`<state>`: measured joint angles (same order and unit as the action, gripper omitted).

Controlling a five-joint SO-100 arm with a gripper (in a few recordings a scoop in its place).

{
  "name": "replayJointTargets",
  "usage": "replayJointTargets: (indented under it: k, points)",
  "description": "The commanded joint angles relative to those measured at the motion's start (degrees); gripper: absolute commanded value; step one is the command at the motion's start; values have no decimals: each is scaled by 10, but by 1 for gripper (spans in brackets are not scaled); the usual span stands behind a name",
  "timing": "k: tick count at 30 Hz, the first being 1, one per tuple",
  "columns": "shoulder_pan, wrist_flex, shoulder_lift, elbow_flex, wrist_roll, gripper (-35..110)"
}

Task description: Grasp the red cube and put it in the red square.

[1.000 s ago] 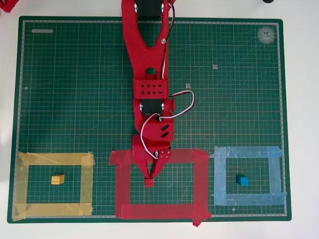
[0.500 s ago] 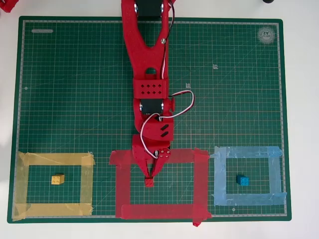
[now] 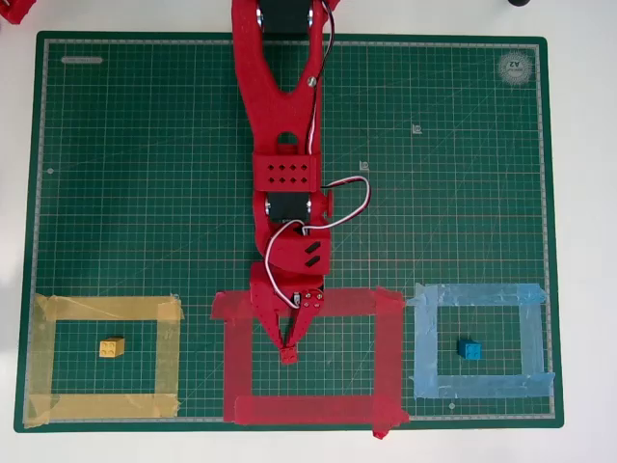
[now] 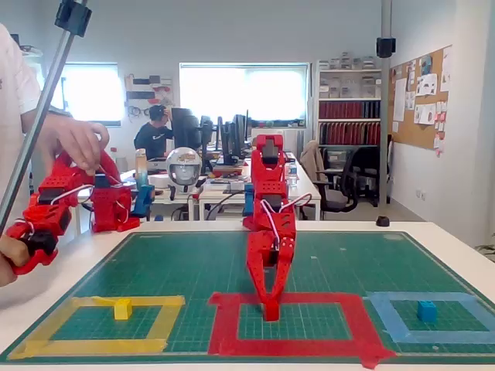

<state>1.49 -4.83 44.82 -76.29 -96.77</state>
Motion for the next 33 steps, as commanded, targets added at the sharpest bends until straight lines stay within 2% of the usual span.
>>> replayJointTargets:
  k: [1,7,11,18,33]
  points:
    - [-2,11,18,21,5,0]
    - [6,12,18,17,22,0]
    - [15,79,18,-16,31,0]
    - [21,80,18,-18,31,0]
    - [28,153,10,-62,41,0]
